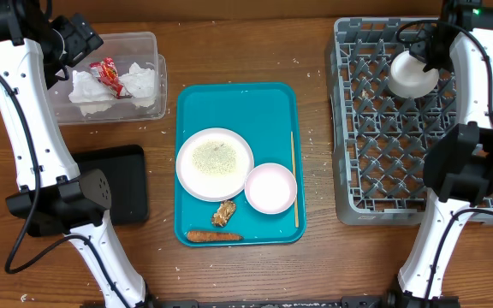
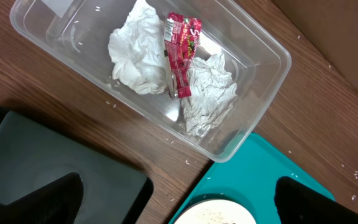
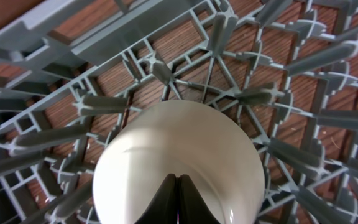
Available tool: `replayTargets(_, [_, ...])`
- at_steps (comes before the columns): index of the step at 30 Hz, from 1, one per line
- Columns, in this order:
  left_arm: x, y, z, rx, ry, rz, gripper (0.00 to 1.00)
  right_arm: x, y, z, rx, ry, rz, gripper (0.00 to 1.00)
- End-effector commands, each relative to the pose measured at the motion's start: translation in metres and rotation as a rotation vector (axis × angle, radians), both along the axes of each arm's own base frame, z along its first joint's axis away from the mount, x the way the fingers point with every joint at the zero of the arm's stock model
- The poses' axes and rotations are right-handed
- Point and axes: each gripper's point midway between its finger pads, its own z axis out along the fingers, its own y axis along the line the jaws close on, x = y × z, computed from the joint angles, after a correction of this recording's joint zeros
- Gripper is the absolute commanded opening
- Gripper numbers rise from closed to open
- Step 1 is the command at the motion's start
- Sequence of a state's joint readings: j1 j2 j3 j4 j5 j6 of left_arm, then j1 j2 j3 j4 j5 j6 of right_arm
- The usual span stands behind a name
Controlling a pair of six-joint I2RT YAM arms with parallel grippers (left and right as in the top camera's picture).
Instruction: Sort waste into correct bins and load items into the dishwasher
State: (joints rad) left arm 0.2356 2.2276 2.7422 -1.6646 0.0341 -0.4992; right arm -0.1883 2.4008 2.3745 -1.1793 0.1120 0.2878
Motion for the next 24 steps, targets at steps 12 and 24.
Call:
replayTargets(12, [0.000, 0.000, 0.005, -0.008, -0.017, 0.009, 1.00, -0.007, -0.033, -0.002, 0.035, -0.008, -0.054, 0.04])
replayTargets(24, [0.000, 0.000, 0.005, -0.008, -0.017, 0.009, 1.00, -0.007, -0.023, 0.009, 0.097, -0.030, -0.027, 0.04])
